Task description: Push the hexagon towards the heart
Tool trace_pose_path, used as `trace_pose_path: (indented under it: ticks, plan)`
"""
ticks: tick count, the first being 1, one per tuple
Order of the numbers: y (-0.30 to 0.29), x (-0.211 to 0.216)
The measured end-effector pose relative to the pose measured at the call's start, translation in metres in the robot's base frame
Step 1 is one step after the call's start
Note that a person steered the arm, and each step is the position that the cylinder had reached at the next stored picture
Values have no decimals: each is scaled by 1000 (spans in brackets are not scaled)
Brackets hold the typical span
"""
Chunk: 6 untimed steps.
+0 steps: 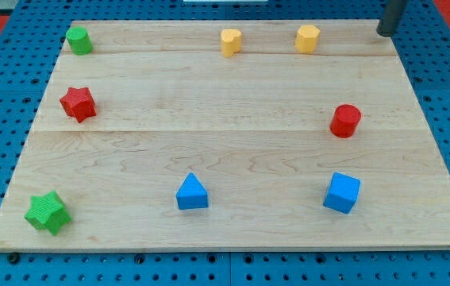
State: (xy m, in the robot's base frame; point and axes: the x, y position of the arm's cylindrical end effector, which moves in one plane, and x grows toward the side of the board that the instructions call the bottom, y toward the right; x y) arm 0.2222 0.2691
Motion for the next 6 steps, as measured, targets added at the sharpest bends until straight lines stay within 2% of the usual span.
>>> trace_pose_path:
  ticks: [2,3,4,5,6]
  plan:
    - [-56,-5]
    - [-119,14]
    - [-123,14]
    - [-96,17]
    - [-94,17]
